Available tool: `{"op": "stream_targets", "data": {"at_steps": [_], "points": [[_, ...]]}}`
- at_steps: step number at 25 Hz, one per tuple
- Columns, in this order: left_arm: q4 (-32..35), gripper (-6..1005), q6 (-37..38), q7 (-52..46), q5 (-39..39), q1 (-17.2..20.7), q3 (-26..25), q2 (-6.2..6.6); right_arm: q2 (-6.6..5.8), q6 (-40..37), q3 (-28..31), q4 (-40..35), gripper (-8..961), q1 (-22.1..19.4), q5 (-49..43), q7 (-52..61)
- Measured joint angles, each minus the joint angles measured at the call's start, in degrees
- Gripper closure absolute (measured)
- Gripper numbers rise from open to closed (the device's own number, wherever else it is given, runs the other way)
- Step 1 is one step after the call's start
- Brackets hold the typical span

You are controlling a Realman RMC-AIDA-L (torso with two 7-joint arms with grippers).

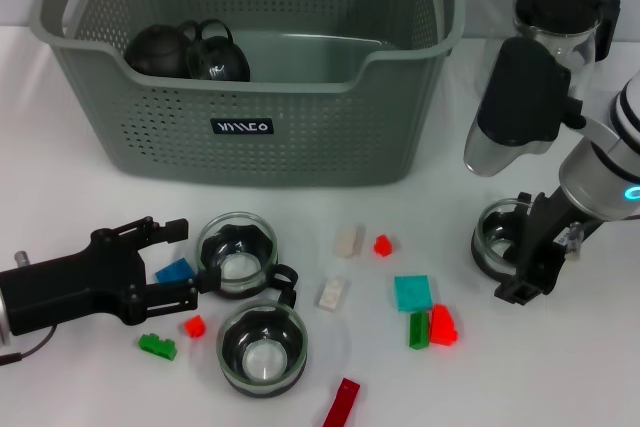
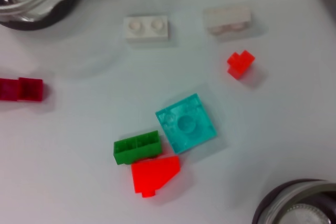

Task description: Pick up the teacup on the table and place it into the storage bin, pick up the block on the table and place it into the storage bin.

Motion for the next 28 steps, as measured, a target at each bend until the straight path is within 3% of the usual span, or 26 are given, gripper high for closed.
{"op": "stream_targets", "data": {"at_steps": [9, 20, 24, 28], "points": [[0.0, 144, 0.0, 0.0, 0.0, 0.2, 0.0, 0.0, 0.2, 3.0, -0.8, 2.2, 523, 0.0, 0.5, 0.0], [0.0, 144, 0.0, -0.1, 0.0, 0.4, 0.0, -0.07, -0.05, 1.6, 0.7, 1.8, 811, -0.2, 0.6, 1.0], [0.0, 143, 0.0, -0.1, 0.0, 0.4, 0.0, -0.09, -0.09, -5.9, 7.8, -4.4, 904, -1.9, 4.1, -2.8], [0.0, 143, 0.2, -0.1, 0.0, 0.5, 0.0, -0.09, -0.53, -18.5, 23.4, -14.5, 904, -3.9, 14.3, -10.2]]}}
